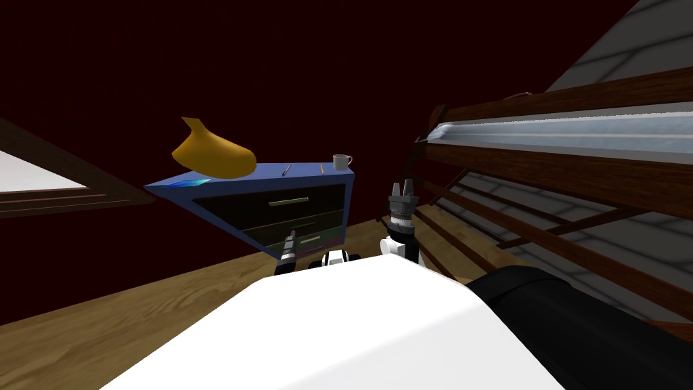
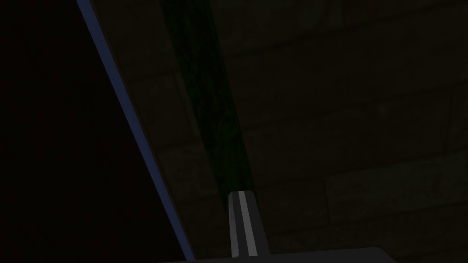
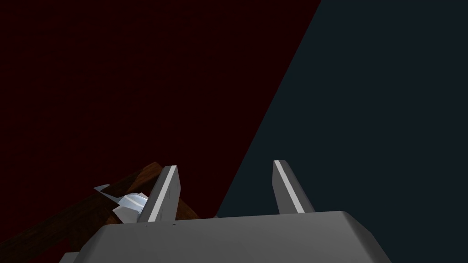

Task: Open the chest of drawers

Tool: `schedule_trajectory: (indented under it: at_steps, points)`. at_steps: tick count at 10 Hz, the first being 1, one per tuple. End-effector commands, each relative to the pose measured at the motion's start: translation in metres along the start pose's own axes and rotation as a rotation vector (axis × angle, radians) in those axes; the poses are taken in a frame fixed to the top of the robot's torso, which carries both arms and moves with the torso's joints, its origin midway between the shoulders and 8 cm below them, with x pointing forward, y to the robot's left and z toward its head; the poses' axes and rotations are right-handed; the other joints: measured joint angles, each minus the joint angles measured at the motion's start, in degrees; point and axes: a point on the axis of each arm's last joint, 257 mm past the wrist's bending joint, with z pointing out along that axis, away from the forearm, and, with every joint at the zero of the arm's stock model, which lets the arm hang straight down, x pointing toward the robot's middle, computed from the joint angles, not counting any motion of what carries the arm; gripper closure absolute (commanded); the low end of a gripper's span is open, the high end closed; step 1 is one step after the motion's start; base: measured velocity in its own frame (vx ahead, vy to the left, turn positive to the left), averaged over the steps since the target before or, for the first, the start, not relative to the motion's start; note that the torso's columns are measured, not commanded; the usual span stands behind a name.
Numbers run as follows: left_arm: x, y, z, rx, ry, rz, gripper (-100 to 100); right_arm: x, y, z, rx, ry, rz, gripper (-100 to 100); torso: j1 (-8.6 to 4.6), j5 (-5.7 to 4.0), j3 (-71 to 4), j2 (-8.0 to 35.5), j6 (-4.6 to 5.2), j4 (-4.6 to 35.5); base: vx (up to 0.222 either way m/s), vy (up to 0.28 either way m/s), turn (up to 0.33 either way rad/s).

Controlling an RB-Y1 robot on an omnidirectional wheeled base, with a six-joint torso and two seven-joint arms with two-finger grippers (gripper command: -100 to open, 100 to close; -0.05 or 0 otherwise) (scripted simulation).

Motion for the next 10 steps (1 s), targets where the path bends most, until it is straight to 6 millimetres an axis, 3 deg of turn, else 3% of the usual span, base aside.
schedule_trajectory:
  at_steps: [1,3,4,10]
  points:
    - [0.000,-0.005,0.004,0.002,0.005,0.000,100,0.000,0.000,0.000,0.000,0.000,0.000,0,0.00,0.00,0.1,0.2,-0.02,0.0,-0.212,-0.033,0.019]
    - [0.000,-0.006,0.005,0.003,0.005,0.000,100,0.000,0.000,0.000,0.000,0.000,0.000,0,0.04,0.02,0.0,0.0,-0.03,0.0,-0.138,-0.027,0.009]
    - [-0.012,-0.003,0.005,0.003,0.015,0.032,-100,0.000,0.000,0.000,0.000,0.000,0.000,0,0.10,0.03,-0.2,-0.4,-0.03,-0.1,-0.020,-0.005,-0.003]
    - [-0.052,0.004,0.007,0.002,0.049,0.145,-100,0.000,0.000,0.000,0.000,0.000,0.000,0,0.04,0.02,0.0,-0.1,-0.03,0.0,0.021,0.005,-0.001]
